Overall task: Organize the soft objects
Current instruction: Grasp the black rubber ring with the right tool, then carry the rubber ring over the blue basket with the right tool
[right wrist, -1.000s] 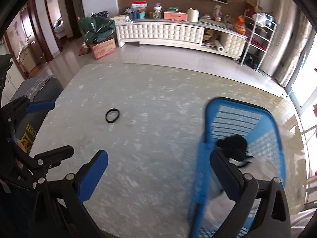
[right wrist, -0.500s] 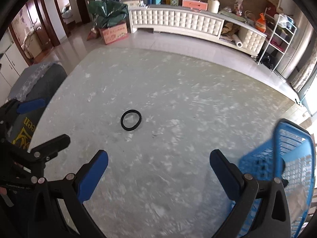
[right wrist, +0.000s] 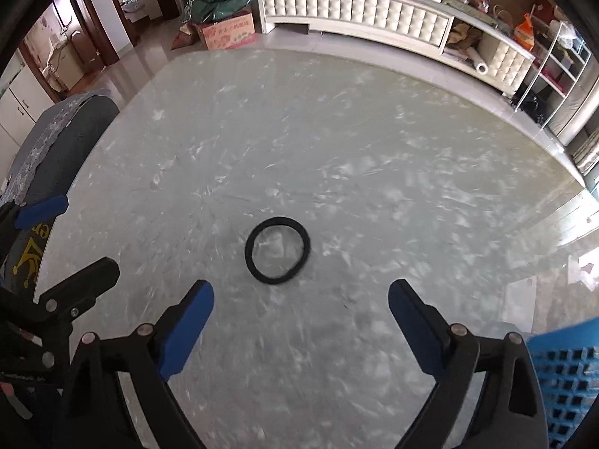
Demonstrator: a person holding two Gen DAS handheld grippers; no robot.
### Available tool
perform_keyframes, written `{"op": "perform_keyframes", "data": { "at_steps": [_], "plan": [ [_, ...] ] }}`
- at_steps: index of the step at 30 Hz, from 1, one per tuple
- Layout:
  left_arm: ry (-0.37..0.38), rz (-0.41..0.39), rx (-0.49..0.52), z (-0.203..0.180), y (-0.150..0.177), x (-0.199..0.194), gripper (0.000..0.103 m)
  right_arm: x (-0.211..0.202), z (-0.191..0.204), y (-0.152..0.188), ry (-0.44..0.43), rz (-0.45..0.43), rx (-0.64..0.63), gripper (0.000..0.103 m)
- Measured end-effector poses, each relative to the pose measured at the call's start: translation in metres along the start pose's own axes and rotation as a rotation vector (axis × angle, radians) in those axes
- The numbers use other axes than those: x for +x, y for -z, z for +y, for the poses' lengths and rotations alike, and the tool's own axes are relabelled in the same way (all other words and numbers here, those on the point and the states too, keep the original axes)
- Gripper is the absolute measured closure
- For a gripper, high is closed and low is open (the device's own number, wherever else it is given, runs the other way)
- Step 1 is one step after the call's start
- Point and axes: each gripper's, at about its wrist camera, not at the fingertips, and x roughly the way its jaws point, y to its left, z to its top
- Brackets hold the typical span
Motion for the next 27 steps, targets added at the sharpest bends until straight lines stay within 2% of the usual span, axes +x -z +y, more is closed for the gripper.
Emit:
{"op": "perform_keyframes", "data": {
  "at_steps": [4,8,10,12,16,17,22,27],
  "plan": [
    [-0.002,0.023,-0.030,0.011,-0.005,0.016,0.000,0.019,0.001,-0.007,-0.006,0.024,0.009,0.012],
    [-0.004,0.024,-0.038,0.015,-0.009,0.022,0.000,0.032,0.004,-0.014,0.004,0.033,0.006,0.025],
    [-0.011,0.019,-0.026,0.013,-0.009,0.024,0.000,0.033,0.007,-0.018,0.035,0.016,-0.012,0.039],
    [-0.016,0.026,-0.017,0.012,-0.008,0.026,0.000,0.030,0.010,-0.019,0.028,0.000,-0.025,0.072],
    [-0.024,0.038,-0.007,0.010,-0.009,0.031,0.000,0.031,0.011,-0.019,0.008,0.008,-0.041,0.087],
    [-0.024,0.039,-0.006,0.010,-0.010,0.032,0.000,0.030,0.011,-0.017,0.000,0.005,-0.039,0.095],
    [-0.016,0.017,0.008,0.005,-0.012,0.022,0.000,0.022,0.002,-0.010,-0.027,-0.001,-0.016,0.096],
    [-0.013,-0.013,0.020,0.000,-0.011,0.010,0.000,-0.006,-0.007,0.006,-0.042,-0.029,-0.016,0.096]
  ]
}}
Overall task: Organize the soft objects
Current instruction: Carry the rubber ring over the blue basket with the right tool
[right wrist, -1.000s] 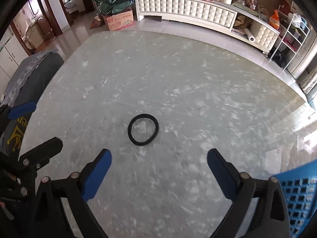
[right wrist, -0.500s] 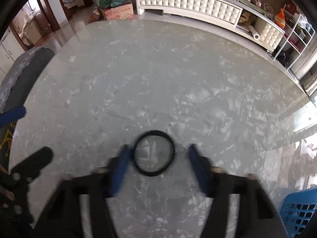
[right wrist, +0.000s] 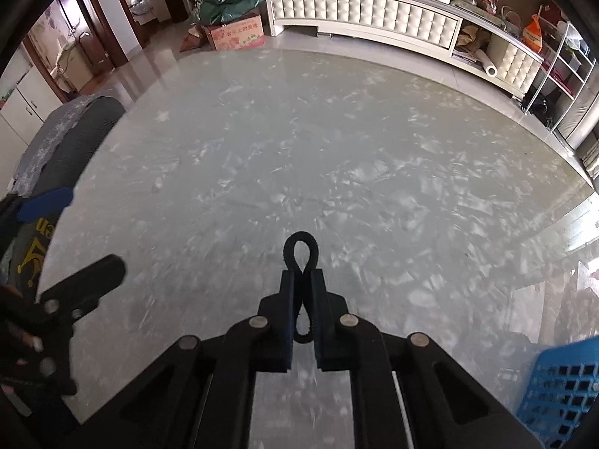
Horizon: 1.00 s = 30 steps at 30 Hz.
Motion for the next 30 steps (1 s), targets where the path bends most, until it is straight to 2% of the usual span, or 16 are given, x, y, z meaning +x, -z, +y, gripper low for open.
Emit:
{"op": "perform_keyframes", "data": {
  "at_steps": [9,13,20,26,30],
  "plan": [
    [0.015,-0.040,0.042,-0.037,0.004,-0.031,0.000,-0.075,-0.015,0.032,-0.009,-0.074,-0.002,0.096],
    [0.049,-0.057,0.055,-0.065,0.003,-0.052,0.000,-0.106,-0.033,0.035,-0.002,-0.116,0.025,0.096],
    [0.071,-0.120,0.130,-0.121,0.002,-0.103,0.000,-0.171,-0.070,0.064,0.029,-0.194,0.065,0.096],
    [0.157,-0.152,0.173,-0.169,-0.004,-0.136,0.000,-0.207,-0.102,0.095,0.070,-0.233,0.095,0.096],
    [0.188,-0.143,0.175,-0.197,-0.010,-0.141,0.000,-0.218,-0.126,0.112,0.103,-0.240,0.123,0.096]
  ]
}}
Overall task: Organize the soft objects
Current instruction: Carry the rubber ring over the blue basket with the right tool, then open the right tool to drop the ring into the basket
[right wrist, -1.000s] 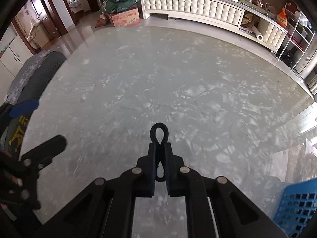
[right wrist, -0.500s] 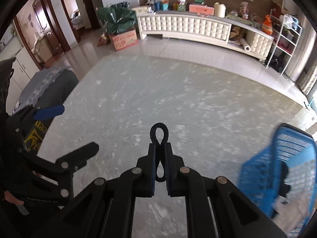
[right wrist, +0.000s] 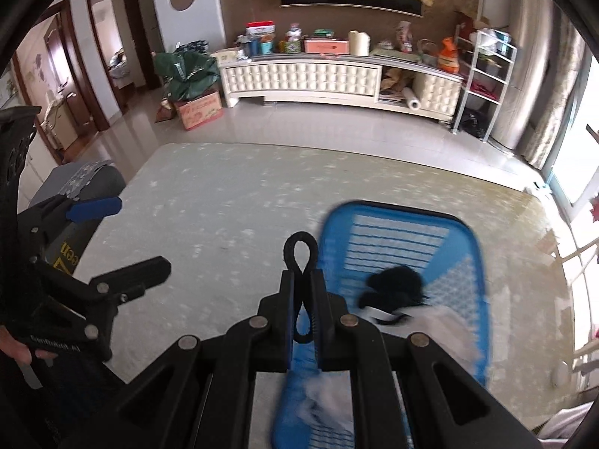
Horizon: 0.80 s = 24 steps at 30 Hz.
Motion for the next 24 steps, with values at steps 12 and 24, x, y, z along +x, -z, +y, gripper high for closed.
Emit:
{"op": "perform_keyframes", "data": {
  "at_steps": [12,24],
  "plan": [
    [0.005,0.034,0.099,-0.067,-0.016,0.028,0.000,0.035,-0.048,0.021,-0.001,0.102,0.056,0.096],
    [0.034,0.100,0.158,-0.086,-0.017,0.068,0.000,0.077,-0.058,0.027,0.007,0.185,0.067,0.087]
  ]
}}
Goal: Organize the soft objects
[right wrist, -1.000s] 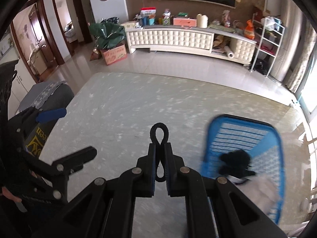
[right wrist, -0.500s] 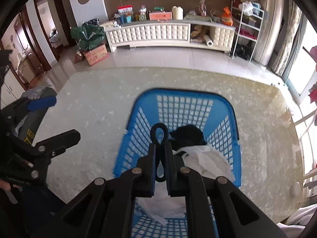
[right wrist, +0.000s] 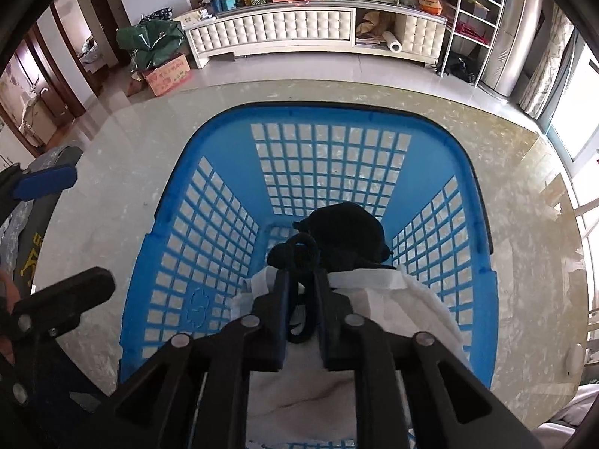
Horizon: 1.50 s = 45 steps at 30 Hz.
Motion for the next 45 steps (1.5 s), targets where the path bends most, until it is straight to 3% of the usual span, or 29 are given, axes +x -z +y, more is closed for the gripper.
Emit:
{"op": "perform_keyframes", "data": {
  "at_steps": [1,3,5,7,9,12,17,20,25,33,45],
  "plan": [
    [0.000,0.003,0.001,0.000,0.000,0.002,0.000,-0.002,0.001,0.000,-0.001,-0.006,-0.001,0.084],
    [0.001,0.010,-0.004,0.000,0.001,0.006,0.000,-0.006,0.001,0.000,0.004,-0.017,-0.008,0.066],
    [0.005,0.015,-0.007,-0.001,0.003,0.009,0.000,-0.008,0.001,0.002,-0.005,-0.021,-0.013,0.064],
    [0.008,0.019,-0.007,-0.001,0.004,0.008,0.000,-0.010,-0.002,0.004,0.000,-0.023,-0.019,0.055],
    [0.009,0.020,-0.002,-0.001,0.006,0.007,0.000,-0.012,-0.004,0.006,0.012,-0.043,-0.025,0.037],
    [0.007,0.012,-0.003,0.001,0.008,0.001,0.000,-0.019,-0.004,0.006,0.014,-0.070,-0.023,0.020],
    [0.005,-0.008,-0.014,0.005,0.012,-0.011,0.000,-0.031,-0.002,0.010,0.014,-0.093,-0.014,0.006],
    [0.021,-0.019,-0.028,0.007,0.017,-0.019,0.000,-0.039,0.000,0.016,0.028,-0.104,-0.014,0.001],
    [0.024,-0.051,-0.032,0.009,0.027,-0.039,0.000,-0.058,0.013,0.025,0.076,-0.151,-0.027,0.000],
    [0.011,-0.146,-0.058,0.012,0.047,-0.090,0.000,-0.107,0.038,0.040,0.080,-0.293,-0.018,0.000],
    [-0.064,-0.398,-0.177,0.020,0.090,-0.196,0.000,-0.183,0.094,0.061,0.090,-0.554,-0.053,0.000]
  ]
}}
